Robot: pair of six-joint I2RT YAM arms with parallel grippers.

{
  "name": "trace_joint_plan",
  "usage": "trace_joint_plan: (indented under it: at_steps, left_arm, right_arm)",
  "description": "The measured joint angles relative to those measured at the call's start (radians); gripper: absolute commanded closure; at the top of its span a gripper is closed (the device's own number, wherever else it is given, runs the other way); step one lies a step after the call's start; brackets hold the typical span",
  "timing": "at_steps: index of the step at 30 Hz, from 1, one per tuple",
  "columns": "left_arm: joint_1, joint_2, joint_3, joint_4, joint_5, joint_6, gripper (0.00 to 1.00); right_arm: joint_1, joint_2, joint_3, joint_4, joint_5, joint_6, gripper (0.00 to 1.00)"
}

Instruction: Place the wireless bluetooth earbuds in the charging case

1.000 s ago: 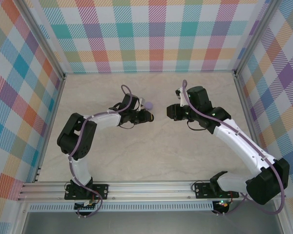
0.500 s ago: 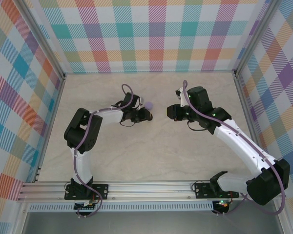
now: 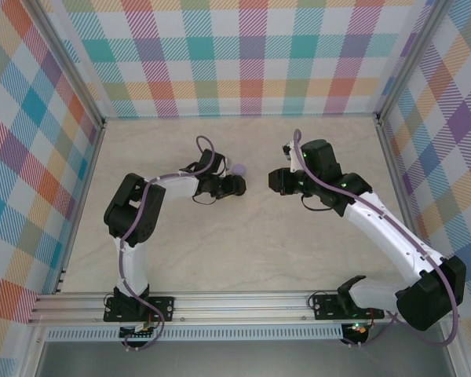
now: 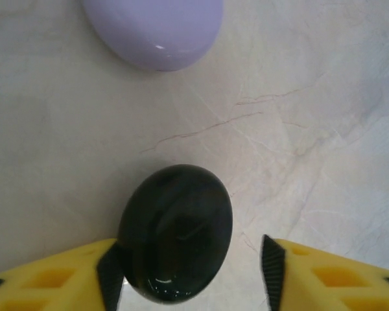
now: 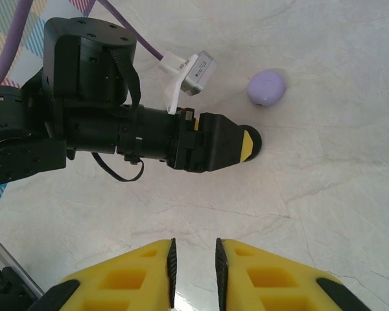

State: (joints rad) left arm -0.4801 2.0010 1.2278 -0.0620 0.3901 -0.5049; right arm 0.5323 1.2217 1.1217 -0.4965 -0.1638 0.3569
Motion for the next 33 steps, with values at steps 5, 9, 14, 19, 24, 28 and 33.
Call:
trace_joint_plan:
  at_steps: [5,9,14,19,24,28,33]
  left_arm:
    - [-0.001,-0.03,0.0,-0.042,-0.054,0.036,0.22]
    - [0.001,-0.101,-0.022,-0.103,-0.132,0.072,0.19]
    - [0.001,-0.252,-0.074,-0.159,-0.234,0.114,0.18]
    - [0.001,-0.397,-0.137,-0.203,-0.32,0.151,0.16]
    - [0.002,-0.515,-0.2,-0.249,-0.46,0.188,0.14]
    - [0.011,-0.577,-0.232,-0.264,-0.592,0.235,0.07]
    - [0.053,-0.594,-0.258,-0.276,-0.715,0.305,0.04]
  right_arm:
    - [0.0,-0.001,0.0,-0.011,0.047,0.0,0.68]
    - [0.0,-0.01,-0.005,-0.038,0.151,0.001,0.65]
    - [0.0,-0.021,-0.03,-0.079,0.36,0.009,0.62]
    - [-0.001,-0.021,-0.091,-0.099,0.555,0.02,0.57]
    - [-0.034,-0.021,-0.182,-0.063,0.686,0.01,0.53]
    - [-0.097,-0.021,-0.254,0.006,0.729,-0.025,0.53]
    - [-0.18,-0.021,-0.351,0.158,0.72,-0.108,0.51]
